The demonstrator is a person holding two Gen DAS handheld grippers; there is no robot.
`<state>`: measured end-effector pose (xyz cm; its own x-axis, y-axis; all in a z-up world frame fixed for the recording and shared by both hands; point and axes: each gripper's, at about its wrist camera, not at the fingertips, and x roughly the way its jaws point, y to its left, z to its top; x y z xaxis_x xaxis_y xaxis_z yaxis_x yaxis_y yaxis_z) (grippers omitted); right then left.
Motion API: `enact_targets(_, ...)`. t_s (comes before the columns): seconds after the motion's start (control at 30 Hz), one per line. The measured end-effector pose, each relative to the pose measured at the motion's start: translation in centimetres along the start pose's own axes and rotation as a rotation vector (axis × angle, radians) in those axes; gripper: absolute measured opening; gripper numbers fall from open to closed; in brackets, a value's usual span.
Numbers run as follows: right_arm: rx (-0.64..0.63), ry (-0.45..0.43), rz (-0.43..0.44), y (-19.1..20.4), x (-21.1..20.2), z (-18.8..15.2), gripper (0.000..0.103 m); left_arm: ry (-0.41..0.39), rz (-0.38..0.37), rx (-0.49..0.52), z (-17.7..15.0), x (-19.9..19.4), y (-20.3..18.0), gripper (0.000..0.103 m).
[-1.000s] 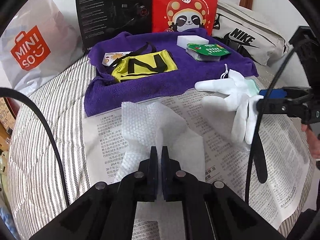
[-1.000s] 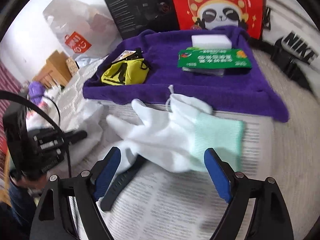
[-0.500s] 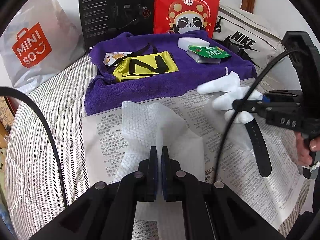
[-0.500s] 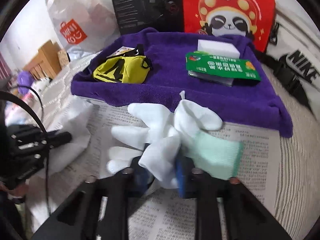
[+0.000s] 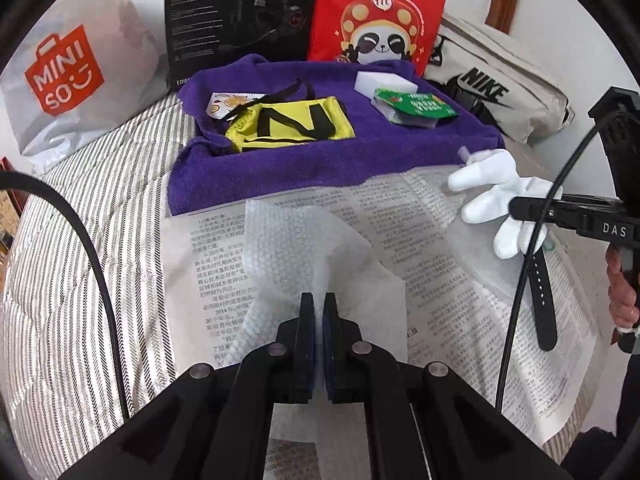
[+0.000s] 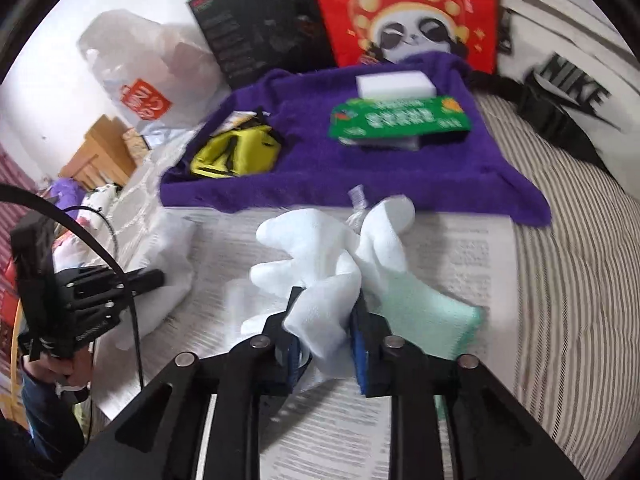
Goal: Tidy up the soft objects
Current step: 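Lift the white gloves with right while left lifts the white wipe sheet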
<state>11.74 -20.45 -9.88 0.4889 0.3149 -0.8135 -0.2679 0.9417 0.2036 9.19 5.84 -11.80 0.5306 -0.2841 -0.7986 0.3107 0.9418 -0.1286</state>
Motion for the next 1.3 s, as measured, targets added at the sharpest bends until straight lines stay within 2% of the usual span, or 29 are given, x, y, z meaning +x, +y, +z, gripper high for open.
enact_targets(0.07,0.021,0.026,0.001,-0.7,0.6,-0.4,0.024,0.005,0.017,0.017,-0.1,0.1,-0.5,0.005)
enact_targets(0.13,0.061,0.009,0.025,-1.5,0.6,-0.7,0.016,0.005,0.031,0.030,-0.1,0.1,-0.8,0.005)
enact_targets(0.23,0.068,-0.013,0.033,-1.7,-0.3,-0.7,0.014,0.006,0.036,0.029,-0.1,0.1,-0.9,0.005)
enact_targets(0.37,0.061,-0.077,0.039,-1.5,-2.5,-0.1,0.013,0.009,0.016,0.007,0.0,-0.2,-0.4,0.005)
enact_targets(0.63,0.056,-0.108,0.029,-1.4,-4.2,0.4,0.012,-0.022,-0.008,-0.012,0.1,-1.5,0.0,0.004)
enact_targets(0.77,0.068,-0.117,0.045,-1.5,-4.8,0.5,0.012,-0.032,0.006,-0.018,0.3,-2.7,0.5,0.004)
enact_targets(0.9,0.085,-0.124,0.096,-1.6,-5.3,0.6,0.012,-0.051,0.002,-0.033,0.4,-4.3,1.0,0.004)
enact_targets(0.93,0.075,-0.127,0.082,-1.7,-5.1,0.7,0.012,-0.055,0.001,-0.033,0.4,-4.5,1.0,0.004)
enact_targets(1.03,0.084,-0.077,-0.005,-2.7,-3.2,0.8,0.012,-0.062,0.006,-0.038,0.7,-5.3,1.0,0.004)
enact_targets(1.3,0.171,0.003,0.023,-5.5,-0.1,-0.4,0.019,-0.087,0.004,-0.009,2.2,-6.6,-0.1,0.004)
